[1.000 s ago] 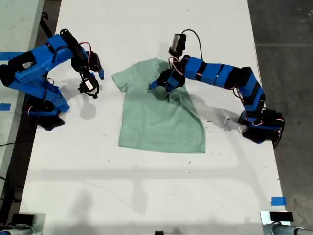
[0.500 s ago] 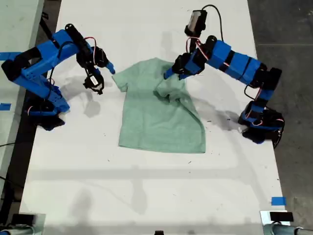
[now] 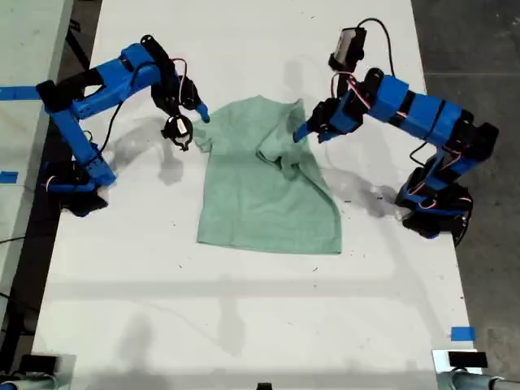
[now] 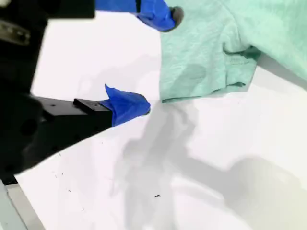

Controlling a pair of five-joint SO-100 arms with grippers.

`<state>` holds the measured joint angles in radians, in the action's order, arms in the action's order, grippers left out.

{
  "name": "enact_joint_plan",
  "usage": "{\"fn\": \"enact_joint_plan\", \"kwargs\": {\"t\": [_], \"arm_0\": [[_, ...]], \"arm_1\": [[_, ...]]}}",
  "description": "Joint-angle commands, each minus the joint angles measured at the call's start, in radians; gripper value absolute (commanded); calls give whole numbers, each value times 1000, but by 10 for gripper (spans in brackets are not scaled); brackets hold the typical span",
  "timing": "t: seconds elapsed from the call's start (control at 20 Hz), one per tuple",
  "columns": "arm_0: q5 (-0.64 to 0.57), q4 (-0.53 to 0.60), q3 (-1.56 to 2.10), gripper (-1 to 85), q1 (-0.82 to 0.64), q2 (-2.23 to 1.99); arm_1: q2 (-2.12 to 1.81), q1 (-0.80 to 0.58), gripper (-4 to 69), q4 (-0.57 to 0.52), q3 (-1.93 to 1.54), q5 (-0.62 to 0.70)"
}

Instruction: Fold tshirt

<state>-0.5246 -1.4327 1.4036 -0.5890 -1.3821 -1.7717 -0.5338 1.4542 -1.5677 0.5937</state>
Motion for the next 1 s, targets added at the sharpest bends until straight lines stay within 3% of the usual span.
{"fn": "enact_joint_plan", "kwargs": {"t": [0.0, 0.35, 0.45, 0.55, 0.6, 0.8, 0.95], "arm_0": [[-11, 58, -51, 256, -23, 86], [5, 160, -54, 285, -89, 379], [-6, 150, -78, 216, -92, 414], [-6, 150, -78, 28, -95, 414], [-3, 153, -80, 1, -95, 414], [17, 140, -78, 0, -78, 391], [46, 0, -126, 0, -41, 305]], "arm_1": [[-126, -9, 222, -18, -21, -8], [-233, 3, 229, -9, -101, -20], [-253, 0, 228, -14, -126, -20], [-261, 0, 226, -21, -144, -21], [-262, 0, 224, -25, -149, -21], [-270, 0, 220, -43, -176, -28], [-282, 0, 218, -52, -195, -32]]}}
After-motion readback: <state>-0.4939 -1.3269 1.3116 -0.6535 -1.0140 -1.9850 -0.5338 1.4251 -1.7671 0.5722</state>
